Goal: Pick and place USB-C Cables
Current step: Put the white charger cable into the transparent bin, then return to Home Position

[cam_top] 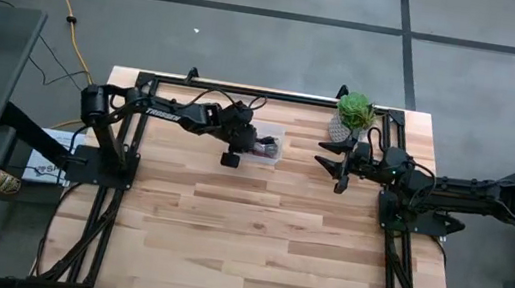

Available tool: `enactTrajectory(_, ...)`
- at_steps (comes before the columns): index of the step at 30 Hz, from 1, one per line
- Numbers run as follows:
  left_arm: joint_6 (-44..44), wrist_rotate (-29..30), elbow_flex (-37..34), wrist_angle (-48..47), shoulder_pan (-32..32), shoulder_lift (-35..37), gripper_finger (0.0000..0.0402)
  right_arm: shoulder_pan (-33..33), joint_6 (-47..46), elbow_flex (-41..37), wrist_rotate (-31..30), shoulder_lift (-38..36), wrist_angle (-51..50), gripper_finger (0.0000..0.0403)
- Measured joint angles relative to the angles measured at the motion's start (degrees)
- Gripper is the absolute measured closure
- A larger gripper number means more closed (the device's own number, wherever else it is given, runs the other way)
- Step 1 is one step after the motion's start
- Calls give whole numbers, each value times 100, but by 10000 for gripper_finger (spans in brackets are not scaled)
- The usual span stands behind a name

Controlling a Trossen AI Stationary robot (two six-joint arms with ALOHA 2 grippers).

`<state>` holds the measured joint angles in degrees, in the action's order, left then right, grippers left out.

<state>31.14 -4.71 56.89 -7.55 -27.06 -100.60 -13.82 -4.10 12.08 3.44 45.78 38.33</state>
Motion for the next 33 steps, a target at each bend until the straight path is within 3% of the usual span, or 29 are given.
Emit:
enactTrajectory(8, -42, 118, -1, -99, 21, 250, 222, 0, 2, 0, -2, 0, 2, 208)
enactTrajectory(15, -190, 263, -1, -466, 18, 1360, 181, 0, 2, -2, -2, 0, 2, 208)
enactTrajectory(21, -1164, -783, -1, -403, 18, 2591, 185, 0, 4, -2, -2, 0, 2, 208)
enactTrajectory(25, -1686, -1667, -429, 409, 19, 3288, 198, -2, 4, -2, -2, 0, 2, 208)
enactTrajectory(33, -2425, -1633, -2426, 3208, -158, 4492, 227, 0, 4, -2, -2, 2, 2, 208)
